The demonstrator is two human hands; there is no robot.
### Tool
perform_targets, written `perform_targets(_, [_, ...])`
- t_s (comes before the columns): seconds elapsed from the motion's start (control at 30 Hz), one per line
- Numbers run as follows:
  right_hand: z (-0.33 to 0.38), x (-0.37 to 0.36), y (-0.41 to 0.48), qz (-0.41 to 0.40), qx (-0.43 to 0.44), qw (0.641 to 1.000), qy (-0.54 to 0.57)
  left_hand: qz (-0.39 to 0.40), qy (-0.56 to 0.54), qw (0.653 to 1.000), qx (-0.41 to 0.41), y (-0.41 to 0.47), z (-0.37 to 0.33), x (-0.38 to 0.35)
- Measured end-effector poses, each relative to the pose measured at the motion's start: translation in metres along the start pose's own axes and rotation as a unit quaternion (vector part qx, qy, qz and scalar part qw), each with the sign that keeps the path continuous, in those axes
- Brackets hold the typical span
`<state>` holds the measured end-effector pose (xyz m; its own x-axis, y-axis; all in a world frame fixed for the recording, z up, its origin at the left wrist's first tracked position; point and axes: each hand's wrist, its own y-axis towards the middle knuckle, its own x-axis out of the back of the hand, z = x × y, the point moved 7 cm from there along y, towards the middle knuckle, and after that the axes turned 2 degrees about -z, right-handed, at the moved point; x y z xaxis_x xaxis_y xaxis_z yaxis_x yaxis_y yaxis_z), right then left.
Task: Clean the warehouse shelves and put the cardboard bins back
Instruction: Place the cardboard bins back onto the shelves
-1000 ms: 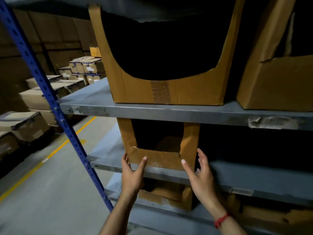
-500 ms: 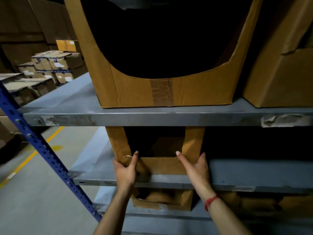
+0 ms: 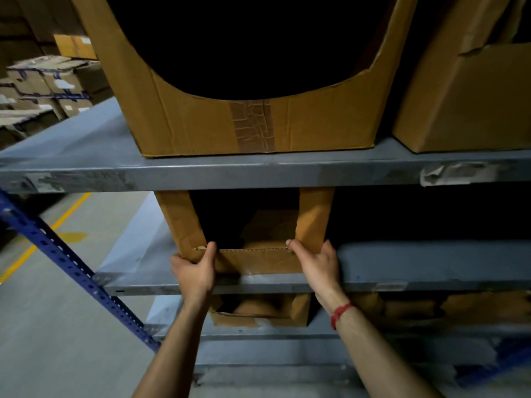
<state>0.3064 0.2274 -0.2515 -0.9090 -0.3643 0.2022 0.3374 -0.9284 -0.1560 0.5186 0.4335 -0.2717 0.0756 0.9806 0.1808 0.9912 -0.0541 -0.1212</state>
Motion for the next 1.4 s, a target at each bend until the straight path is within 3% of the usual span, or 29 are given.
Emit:
perform_targets(0.43, [-0.008,0.027,-0.019,0.048,0.020,0.998,0.021,0.020,0.042,0.999,-0.009,-0.048,0.004,0.019])
perform_targets(0.83, [-0.025,0.084,-0.035,0.128,-0.012,0.992,0.016,-0.037,0.056,0.998,-0.014,-0.145,0.011,0.038])
perform_targets(1.23, [-0.033,0.124,-0.071,0.322,-0.031,0.946,0.003,-0.102,0.078,0.992,0.013,-0.243,0.037,0.076])
perform_targets(1.4, [-0.040,0.136,-0.086,0.352,-0.024,0.936,0.005,-0.111,0.082,0.990,0.005,-0.273,0.034,0.089])
